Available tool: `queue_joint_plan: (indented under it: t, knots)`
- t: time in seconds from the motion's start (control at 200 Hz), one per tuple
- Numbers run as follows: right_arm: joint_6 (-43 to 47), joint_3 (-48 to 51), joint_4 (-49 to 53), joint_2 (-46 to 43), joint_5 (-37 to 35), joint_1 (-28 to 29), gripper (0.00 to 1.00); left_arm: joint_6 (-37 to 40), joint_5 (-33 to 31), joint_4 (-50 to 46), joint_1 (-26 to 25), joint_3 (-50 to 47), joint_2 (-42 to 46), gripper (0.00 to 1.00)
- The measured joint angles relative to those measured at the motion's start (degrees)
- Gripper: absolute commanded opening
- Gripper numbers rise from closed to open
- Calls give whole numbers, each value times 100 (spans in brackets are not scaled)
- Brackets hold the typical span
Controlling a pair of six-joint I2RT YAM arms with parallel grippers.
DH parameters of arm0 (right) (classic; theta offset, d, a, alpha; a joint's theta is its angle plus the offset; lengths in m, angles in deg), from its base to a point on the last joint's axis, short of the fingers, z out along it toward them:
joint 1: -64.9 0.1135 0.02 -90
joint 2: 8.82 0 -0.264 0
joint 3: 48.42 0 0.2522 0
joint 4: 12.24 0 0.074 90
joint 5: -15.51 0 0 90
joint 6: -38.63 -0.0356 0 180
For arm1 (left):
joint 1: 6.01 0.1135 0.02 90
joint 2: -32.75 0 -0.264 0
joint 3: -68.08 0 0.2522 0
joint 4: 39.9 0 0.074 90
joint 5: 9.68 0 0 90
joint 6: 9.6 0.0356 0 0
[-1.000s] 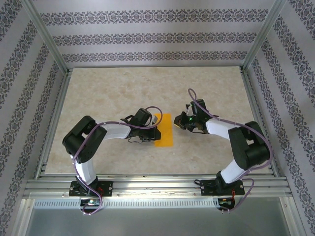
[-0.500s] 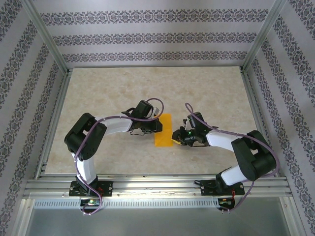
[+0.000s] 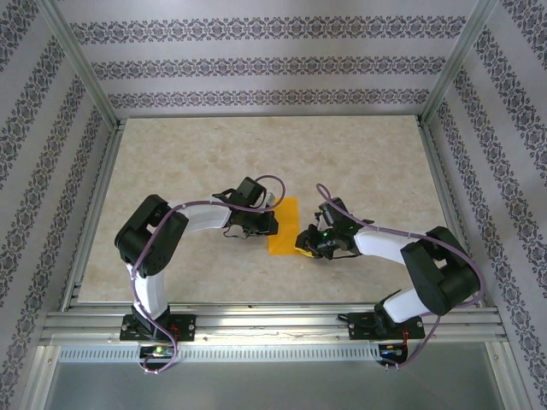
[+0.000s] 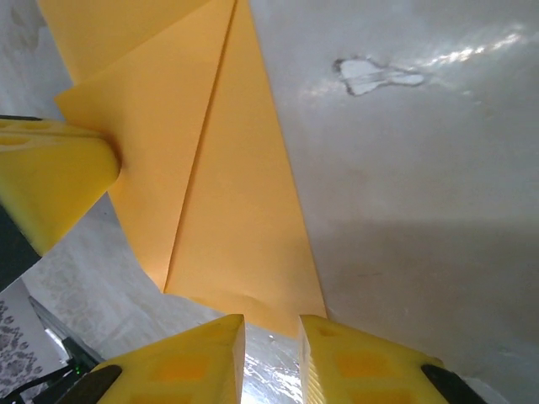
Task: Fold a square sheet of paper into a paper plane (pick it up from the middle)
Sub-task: Turn over the paper at the center of the table.
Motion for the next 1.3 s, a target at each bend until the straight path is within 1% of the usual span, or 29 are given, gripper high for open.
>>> queue_joint_plan:
  t: [0.175,0.629,0.959,1.129,1.299]
  knots:
    - [44,-114,149,63,-42,4,25,22,22,0,4,-11,-107,10]
    - [42,-293,125,409,-28,48,26,17,74,61,28,-50,-107,9]
    - [17,-599,140,680,103,48,34,15,109,96,37,-63,-107,9]
    - [48,-977,-118,1036,98,35,37,17,114,120,37,-76,-107,9]
    - [70,-1207,-286,1207,105,-44,39,17,114,120,37,-76,-107,8]
